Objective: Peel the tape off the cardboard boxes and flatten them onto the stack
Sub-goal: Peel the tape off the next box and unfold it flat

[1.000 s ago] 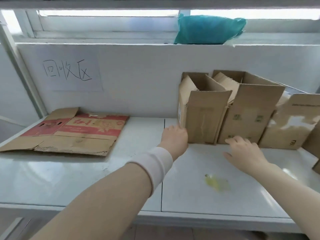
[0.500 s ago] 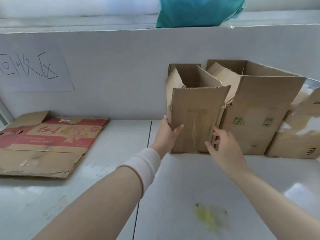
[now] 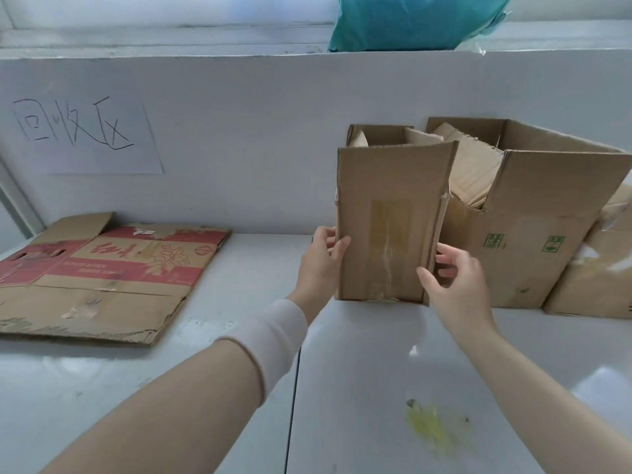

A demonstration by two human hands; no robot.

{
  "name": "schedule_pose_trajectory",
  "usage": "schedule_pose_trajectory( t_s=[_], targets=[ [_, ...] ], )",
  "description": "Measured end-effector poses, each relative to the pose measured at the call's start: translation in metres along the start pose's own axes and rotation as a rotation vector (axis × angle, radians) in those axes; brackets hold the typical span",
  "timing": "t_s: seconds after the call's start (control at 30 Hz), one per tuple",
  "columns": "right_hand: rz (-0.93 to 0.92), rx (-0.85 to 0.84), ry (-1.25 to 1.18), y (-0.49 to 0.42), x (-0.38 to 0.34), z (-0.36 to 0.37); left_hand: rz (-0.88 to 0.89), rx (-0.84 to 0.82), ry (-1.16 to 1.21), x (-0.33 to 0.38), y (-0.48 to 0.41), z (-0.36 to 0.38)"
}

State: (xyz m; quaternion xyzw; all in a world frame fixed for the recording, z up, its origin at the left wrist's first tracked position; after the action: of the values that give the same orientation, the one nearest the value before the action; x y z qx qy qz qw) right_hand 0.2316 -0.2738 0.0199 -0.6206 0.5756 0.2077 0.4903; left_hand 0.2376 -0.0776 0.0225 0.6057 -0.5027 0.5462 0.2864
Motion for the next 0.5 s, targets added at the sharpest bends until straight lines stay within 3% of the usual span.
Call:
schedule_pose_trajectory(
  t_s=[0.1, 0.2, 0.3, 0.5],
  targets=[
    [-0.062, -0.106, -0.043, 0.014, -0.032, -0.005, 0.063, 0.025, -0.067, 0.026, 0.013, -0.036],
    [-0.031, -0.259, -0.244, 0.033, -0.079, -0.006, 0.078, 0.053, -0.049, 0.055, 0.031, -0.077],
    [-0.012, -0.261, -0.339, 0.051, -0.125, -0.010, 0.097, 0.059, -0.079, 0.084, 0.051, -0.115],
    [0.067, -0.394, -0.314, 0.072, -0.183, -0.012, -0.082, -0.022, -0.039, 0.117, 0.083, -0.172]
  ],
)
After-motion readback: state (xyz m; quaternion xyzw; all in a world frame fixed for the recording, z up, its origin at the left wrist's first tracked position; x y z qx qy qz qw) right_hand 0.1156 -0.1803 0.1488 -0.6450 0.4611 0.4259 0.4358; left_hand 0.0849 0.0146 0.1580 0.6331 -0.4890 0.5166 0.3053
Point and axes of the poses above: each hand's wrist, its own y-axis away from the middle knuckle, its own z-axis out of the palm, x = y × z, the point moved 4 cm from there along -y, towards the middle knuckle, and after that the axes turned 1 degree about x, right-handed, at the moved point
